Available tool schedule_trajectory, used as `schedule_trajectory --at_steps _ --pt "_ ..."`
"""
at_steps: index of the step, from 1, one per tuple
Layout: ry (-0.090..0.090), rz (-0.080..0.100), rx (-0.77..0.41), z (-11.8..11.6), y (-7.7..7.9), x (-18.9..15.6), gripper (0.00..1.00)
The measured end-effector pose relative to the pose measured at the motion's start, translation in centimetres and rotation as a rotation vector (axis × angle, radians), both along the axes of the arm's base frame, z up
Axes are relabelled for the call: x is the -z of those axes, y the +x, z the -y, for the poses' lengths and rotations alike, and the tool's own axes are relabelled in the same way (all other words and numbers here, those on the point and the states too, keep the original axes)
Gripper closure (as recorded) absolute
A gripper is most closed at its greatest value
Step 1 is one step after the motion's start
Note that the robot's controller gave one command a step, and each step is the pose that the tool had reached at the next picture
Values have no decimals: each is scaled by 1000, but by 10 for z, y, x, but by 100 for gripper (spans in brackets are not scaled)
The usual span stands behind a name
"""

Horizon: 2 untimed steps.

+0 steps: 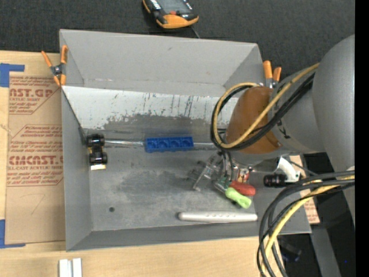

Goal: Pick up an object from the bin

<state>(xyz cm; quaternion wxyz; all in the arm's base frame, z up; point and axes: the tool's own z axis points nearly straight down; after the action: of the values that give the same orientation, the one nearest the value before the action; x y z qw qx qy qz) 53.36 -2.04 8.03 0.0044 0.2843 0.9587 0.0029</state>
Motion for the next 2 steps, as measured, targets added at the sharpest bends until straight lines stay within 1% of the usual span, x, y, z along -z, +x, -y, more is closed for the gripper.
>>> schedule_trajectory --at_steps 2 --pt "2 0 -1 -1 0 -16 100"
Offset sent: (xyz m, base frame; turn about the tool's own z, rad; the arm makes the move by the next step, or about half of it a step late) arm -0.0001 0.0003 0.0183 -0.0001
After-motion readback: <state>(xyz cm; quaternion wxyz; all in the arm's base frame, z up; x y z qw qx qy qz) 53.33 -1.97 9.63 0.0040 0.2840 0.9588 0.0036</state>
